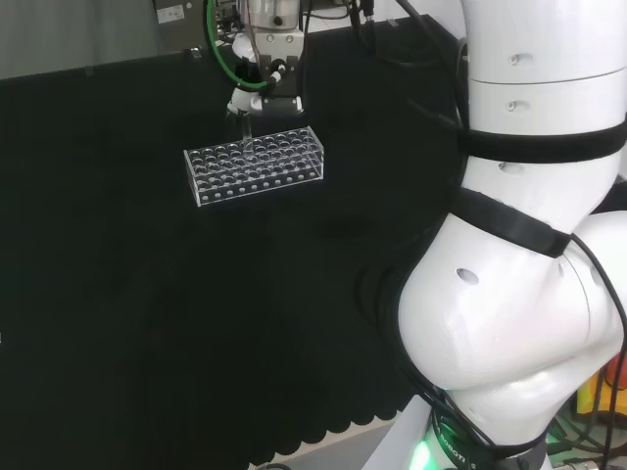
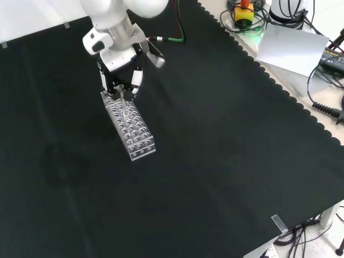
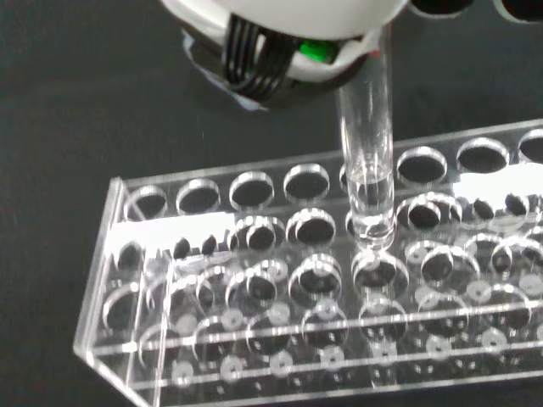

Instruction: Pick up the test tube.

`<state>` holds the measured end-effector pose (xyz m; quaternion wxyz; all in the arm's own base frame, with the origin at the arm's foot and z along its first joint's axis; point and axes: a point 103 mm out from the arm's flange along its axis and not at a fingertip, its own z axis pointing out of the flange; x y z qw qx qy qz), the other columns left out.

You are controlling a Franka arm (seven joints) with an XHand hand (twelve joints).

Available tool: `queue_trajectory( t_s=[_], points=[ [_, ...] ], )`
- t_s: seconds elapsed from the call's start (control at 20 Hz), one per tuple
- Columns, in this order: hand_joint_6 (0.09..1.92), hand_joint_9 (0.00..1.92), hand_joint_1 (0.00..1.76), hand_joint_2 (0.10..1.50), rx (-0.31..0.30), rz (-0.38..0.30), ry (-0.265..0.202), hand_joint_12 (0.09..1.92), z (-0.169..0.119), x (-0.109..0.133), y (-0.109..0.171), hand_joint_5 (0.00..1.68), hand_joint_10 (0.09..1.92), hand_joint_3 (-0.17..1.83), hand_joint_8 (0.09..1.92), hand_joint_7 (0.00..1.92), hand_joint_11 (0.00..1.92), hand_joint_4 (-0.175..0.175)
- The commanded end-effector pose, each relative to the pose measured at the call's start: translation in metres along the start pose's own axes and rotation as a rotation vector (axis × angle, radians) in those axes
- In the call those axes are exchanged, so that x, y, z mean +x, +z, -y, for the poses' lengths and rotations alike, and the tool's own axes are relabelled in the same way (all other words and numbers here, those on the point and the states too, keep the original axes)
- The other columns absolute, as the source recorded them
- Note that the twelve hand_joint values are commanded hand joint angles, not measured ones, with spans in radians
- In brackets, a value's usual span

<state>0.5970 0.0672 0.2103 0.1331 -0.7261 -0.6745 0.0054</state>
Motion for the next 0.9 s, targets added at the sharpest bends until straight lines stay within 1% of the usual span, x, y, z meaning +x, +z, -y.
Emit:
queue_trajectory(
  t_s=[0.05, 0.2, 0.5, 0.9],
  points=[
    [0.41, 1.72, 1.23, 0.71, -0.006, -0.067, 0.036, 0.82, 0.001, -0.007, -0.019, 1.37, 0.35, 0.5, 0.38, 1.81, 1.34, -0.175],
    [0.41, 1.72, 1.23, 0.69, -0.008, -0.115, 0.058, 0.82, 0.003, -0.008, -0.035, 1.38, 0.35, 0.53, 0.38, 1.82, 1.34, -0.175],
    [0.41, 1.73, 1.23, 0.69, -0.032, -0.207, 0.078, 0.82, 0.009, -0.01, -0.078, 1.38, 0.35, 0.54, 0.38, 1.82, 1.34, -0.175],
    [0.41, 1.73, 1.23, 0.68, -0.097, -0.251, 0.075, 0.83, 0.029, -0.012, -0.133, 1.39, 0.35, 0.56, 0.38, 1.82, 1.34, -0.175]
  ],
)
